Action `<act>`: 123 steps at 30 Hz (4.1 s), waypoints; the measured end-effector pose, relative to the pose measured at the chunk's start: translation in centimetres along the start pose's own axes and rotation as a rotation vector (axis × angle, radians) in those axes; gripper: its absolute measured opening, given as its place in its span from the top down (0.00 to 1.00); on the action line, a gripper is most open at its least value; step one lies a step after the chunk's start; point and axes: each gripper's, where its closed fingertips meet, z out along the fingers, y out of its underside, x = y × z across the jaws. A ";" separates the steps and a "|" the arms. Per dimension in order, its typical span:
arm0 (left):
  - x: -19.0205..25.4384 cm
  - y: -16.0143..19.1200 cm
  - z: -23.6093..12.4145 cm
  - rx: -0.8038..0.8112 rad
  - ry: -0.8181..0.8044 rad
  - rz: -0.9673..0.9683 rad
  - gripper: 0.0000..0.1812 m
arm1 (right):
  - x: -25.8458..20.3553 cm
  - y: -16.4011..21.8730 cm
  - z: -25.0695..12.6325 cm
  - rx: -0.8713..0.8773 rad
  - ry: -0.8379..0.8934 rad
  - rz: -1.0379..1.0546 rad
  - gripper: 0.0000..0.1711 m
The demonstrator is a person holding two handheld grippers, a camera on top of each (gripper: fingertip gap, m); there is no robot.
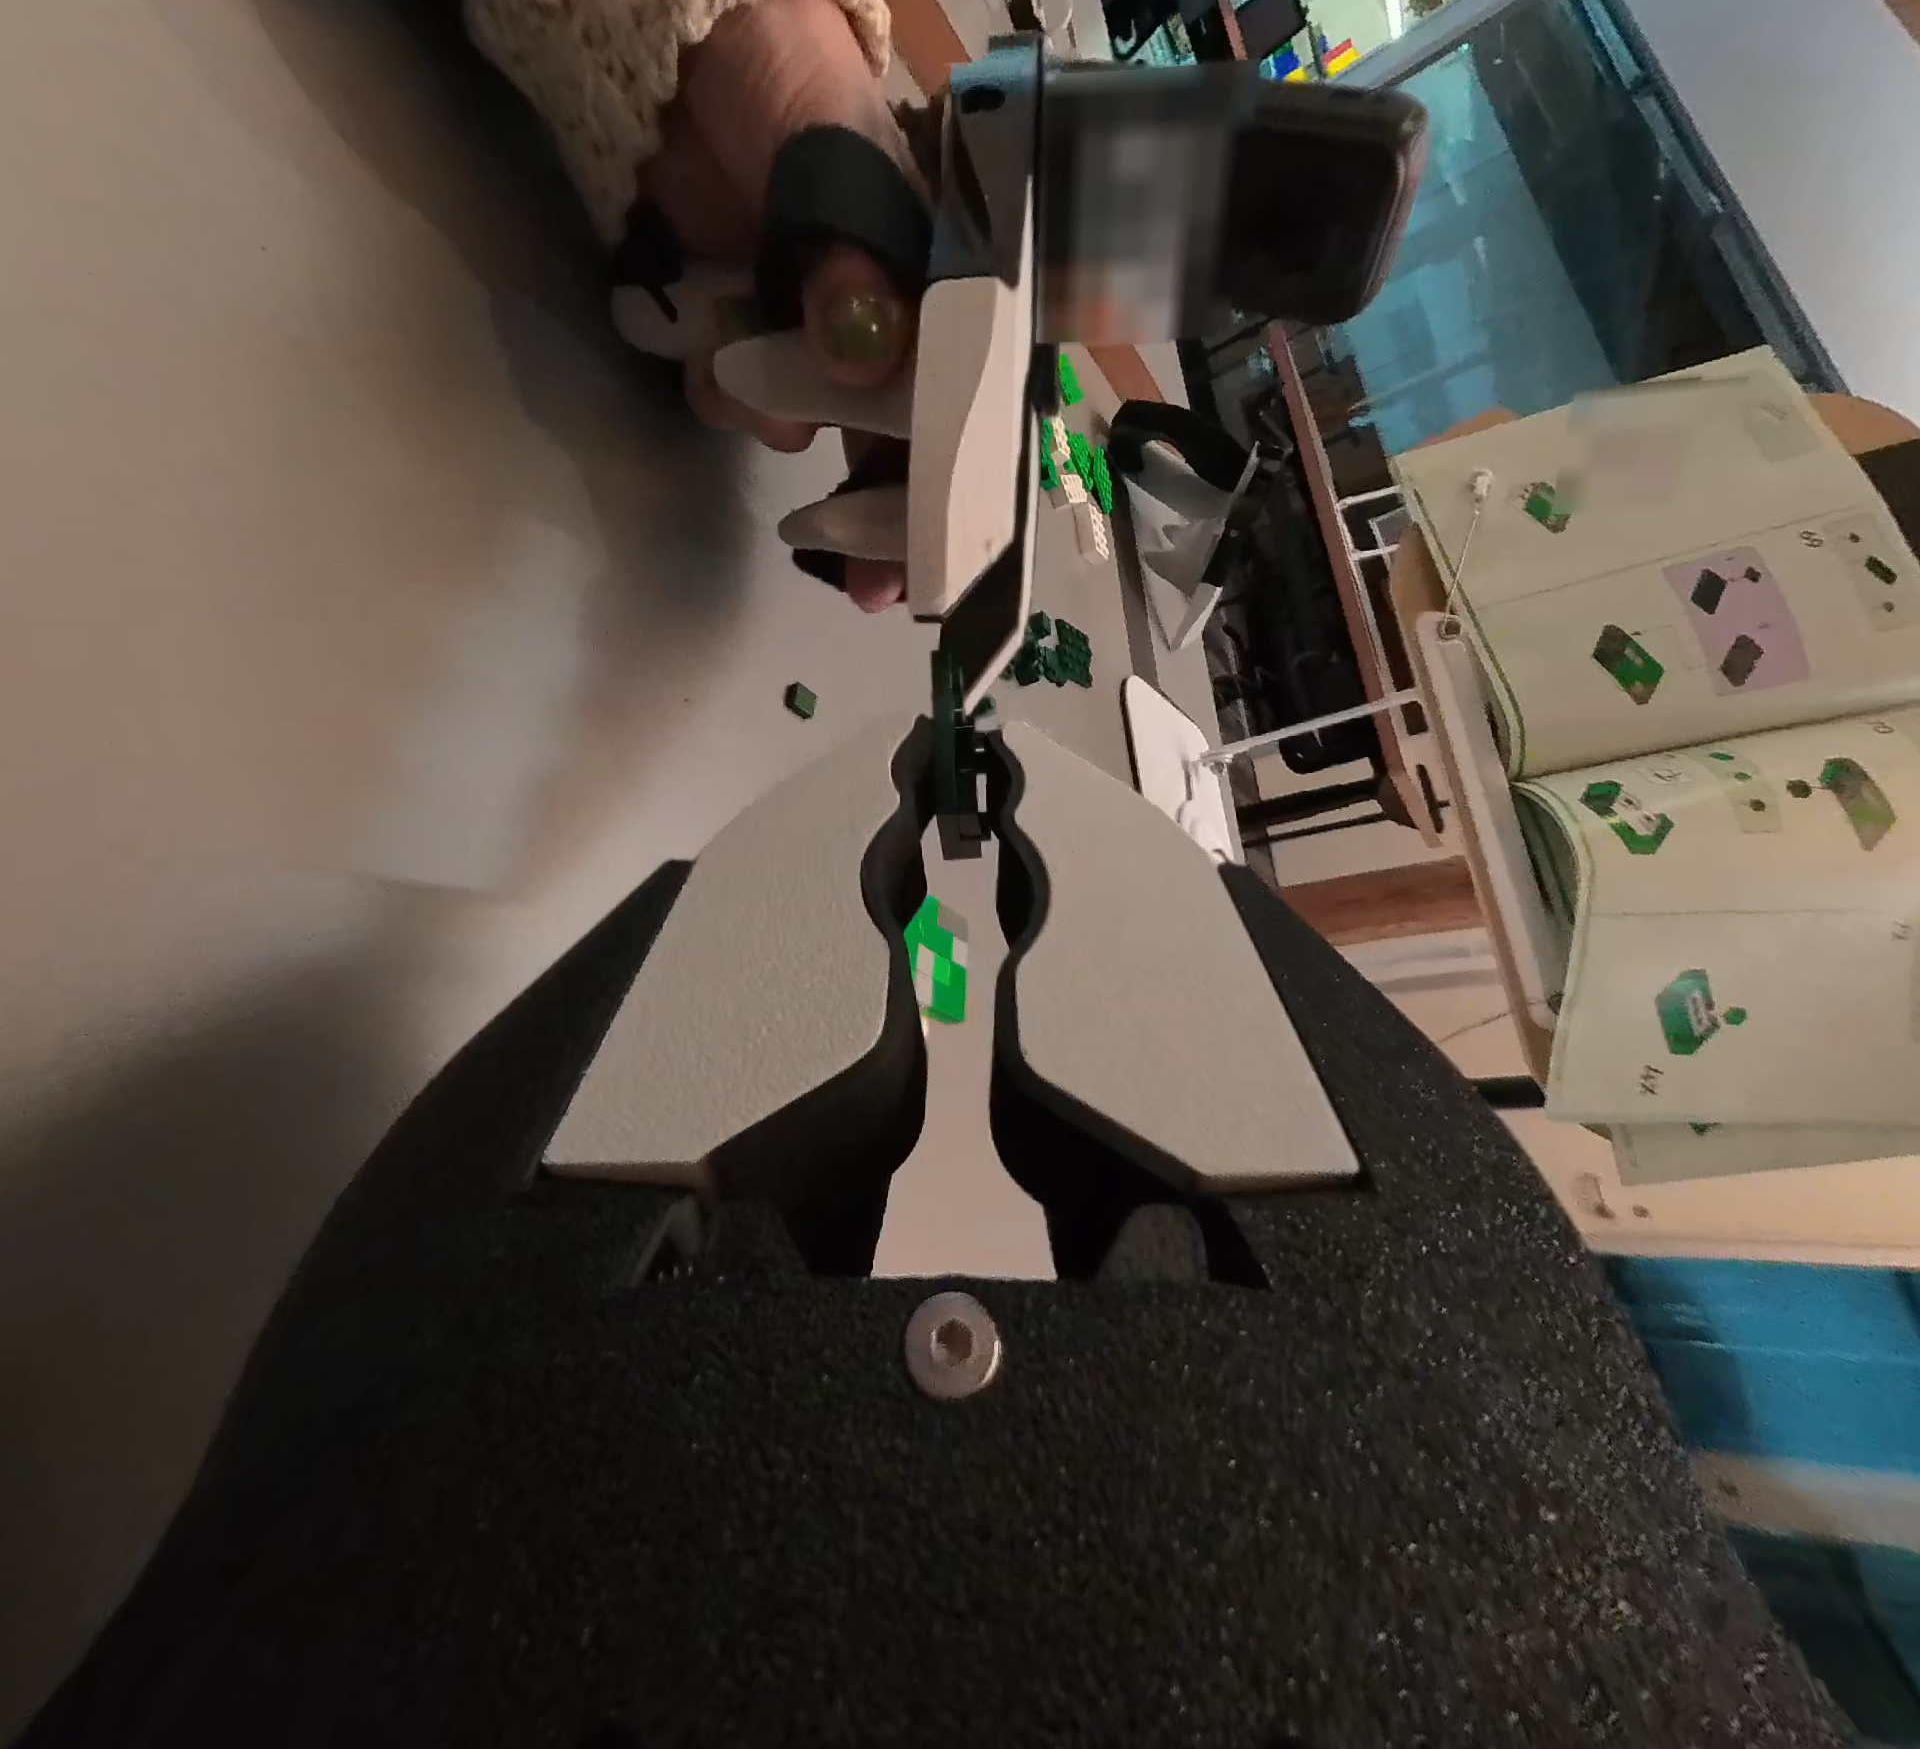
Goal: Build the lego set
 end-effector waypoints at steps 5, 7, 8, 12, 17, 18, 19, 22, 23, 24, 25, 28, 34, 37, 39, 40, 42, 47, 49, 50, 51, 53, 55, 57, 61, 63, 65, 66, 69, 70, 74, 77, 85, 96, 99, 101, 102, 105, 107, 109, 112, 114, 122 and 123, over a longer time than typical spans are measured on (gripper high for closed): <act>-0.1 0.2 0.2 -0.016 -0.014 0.010 0.88 | 0.0 0.0 0.0 -0.007 0.004 -0.015 0.95; -0.1 0.3 0.2 -0.022 -0.017 0.014 0.88 | 0.0 -0.1 0.0 -0.006 0.002 -0.017 0.95; -0.1 0.2 0.2 -0.021 -0.017 0.014 0.88 | -0.1 -0.1 0.0 -0.006 0.000 -0.019 0.95; -0.1 0.1 0.1 -0.006 -0.013 0.008 0.90 | -0.2 -0.3 0.1 -0.006 -0.001 -0.030 0.95; 0.0 0.2 0.2 -0.020 -0.013 0.015 0.91 | -0.2 -0.3 0.1 -0.009 0.000 -0.035 0.95; -0.1 0.3 0.2 -0.022 -0.014 0.015 0.91 | -0.2 -0.3 0.1 -0.010 0.001 -0.037 0.95; -0.1 0.3 0.2 -0.024 -0.017 0.015 0.91 | -0.2 -0.3 0.1 -0.010 0.001 -0.038 0.95; -0.1 0.3 0.2 -0.025 -0.015 0.017 0.91 | -0.2 -0.4 0.1 -0.011 0.001 -0.039 0.95; -0.1 0.3 0.2 -0.026 -0.019 0.019 0.91 | -0.2 -0.3 0.1 -0.012 0.002 -0.040 0.95; -0.1 0.3 0.2 -0.027 -0.024 0.023 0.92 | -0.2 -0.3 0.1 -0.013 0.001 -0.039 0.95; -0.1 0.3 0.3 -0.029 -0.026 0.027 0.92 | -0.2 -0.3 0.1 -0.012 0.000 -0.038 0.95; -0.1 0.4 0.2 -0.029 -0.021 0.020 0.92 | -0.2 -0.3 0.1 -0.013 0.000 -0.037 0.95; 0.0 0.3 0.2 -0.023 -0.003 0.005 0.91 | -0.1 -0.4 0.1 -0.010 0.007 -0.041 0.95; -0.1 0.3 0.2 -0.024 -0.006 0.002 0.89 | -0.1 -0.5 0.1 -0.010 0.008 -0.042 0.95; 0.0 0.4 0.2 -0.028 -0.003 0.003 0.87 | -0.1 -0.4 0.2 -0.014 0.008 -0.043 0.95; 0.0 0.3 0.2 -0.027 -0.003 0.005 0.88 | -0.1 -0.4 0.2 -0.014 0.008 -0.043 0.95; 0.0 0.4 0.2 -0.027 0.000 0.007 0.89 | -0.1 -0.5 0.1 -0.012 0.008 -0.042 0.95; 0.0 0.4 0.2 -0.028 0.001 0.008 0.91 | -0.1 -0.5 0.1 -0.010 0.006 -0.040 0.95; -0.1 0.4 0.2 -0.030 -0.008 0.007 0.91 | -0.1 -0.5 0.2 -0.012 0.005 -0.040 0.95; 0.0 0.4 0.2 -0.030 -0.006 0.008 0.90 | -0.1 -0.5 0.2 -0.012 0.003 -0.041 0.95; 0.0 0.4 0.2 -0.031 -0.004 0.007 0.90 | -0.2 -0.5 0.2 -0.012 0.001 -0.040 0.95; 0.0 0.4 0.2 -0.032 -0.001 0.007 0.91 | -0.1 -0.6 0.2 -0.012 0.002 -0.042 0.95; 0.1 0.4 0.3 -0.033 0.000 0.010 0.91 | -0.1 -0.6 0.2 -0.013 0.001 -0.041 0.95; 0.1 0.5 0.2 -0.034 0.000 0.011 0.91 | -0.2 -0.6 0.2 -0.012 0.000 -0.040 0.95; 0.3 0.4 0.1 -0.022 0.023 -0.002 0.92 | 0.0 -1.0 0.2 0.010 0.008 -0.001 0.94; 0.4 0.4 0.1 -0.027 0.019 0.009 0.92 | 0.3 -1.3 0.2 0.016 0.006 0.045 0.89; 0.3 0.2 0.0 -0.011 0.009 0.025 0.92 | 0.5 -1.0 0.0 0.010 -0.002 0.093 0.83; 0.2 0.0 -0.1 0.005 0.000 0.035 0.92 | 0.5 -0.7 -0.2 0.013 -0.021 0.119 0.83; -0.8 -0.9 -1.1 0.047 -0.084 0.104 0.92 | 0.3 -0.3 -1.3 0.084 -0.131 0.284 0.82; -1.3 -1.0 -1.6 0.044 -0.125 0.142 0.92 | 0.2 0.1 -1.6 0.094 -0.182 0.373 0.84; -2.6 -1.4 -2.6 0.034 -0.253 0.262 0.92 | -2.4 2.7 -1.8 -0.003 -0.456 0.676 0.86; -2.6 -1.4 -2.6 0.029 -0.274 0.294 0.92 | -5.0 4.1 -1.4 -0.080 -0.581 0.739 0.86; -3.2 -1.5 -2.9 0.032 -0.377 0.367 0.92 | -5.5 5.7 -1.0 -0.237 -0.561 0.783 0.89; -3.3 -1.5 -2.8 0.026 -0.382 0.364 0.92 | -5.3 5.5 -1.4 -0.452 -0.312 0.943 0.90; -3.3 -1.4 -2.7 0.020 -0.382 0.368 0.92 | -6.0 5.5 -1.2 -0.493 -0.339 0.930 0.91; -3.3 -1.3 -2.7 0.011 -0.380 0.372 0.92 | -6.4 5.6 -1.2 -0.506 -0.355 0.923 0.91; -3.3 -1.3 -2.6 0.007 -0.379 0.374 0.92 | -6.5 5.6 -1.1 -0.506 -0.355 0.919 0.92; -3.2 -1.1 -2.5 -0.006 -0.374 0.378 0.92 | -6.4 5.5 -1.1 -0.501 -0.353 0.920 0.92; -3.2 -1.1 -2.4 -0.011 -0.373 0.380 0.92 | -6.3 5.4 -1.1 -0.497 -0.350 0.922 0.93; -3.2 -1.1 -2.4 -0.013 -0.370 0.379 0.92 | -6.3 5.3 -1.0 -0.489 -0.348 0.926 0.94; -3.2 -1.0 -2.4 -0.014 -0.367 0.377 0.92 | -6.5 5.3 -0.8 -0.499 -0.345 0.915 0.95; -3.2 -1.0 -2.3 -0.016 -0.364 0.376 0.92 | -6.5 5.3 -0.8 -0.504 -0.343 0.903 0.96; -3.1 -0.7 -2.1 -0.039 -0.351 0.388 0.92 | -6.3 5.2 -0.9 -0.488 -0.349 0.879 0.96; -3.0 -0.7 -2.0 -0.043 -0.349 0.391 0.92 | -5.8 5.2 -1.1 -0.487 -0.331 0.859 0.96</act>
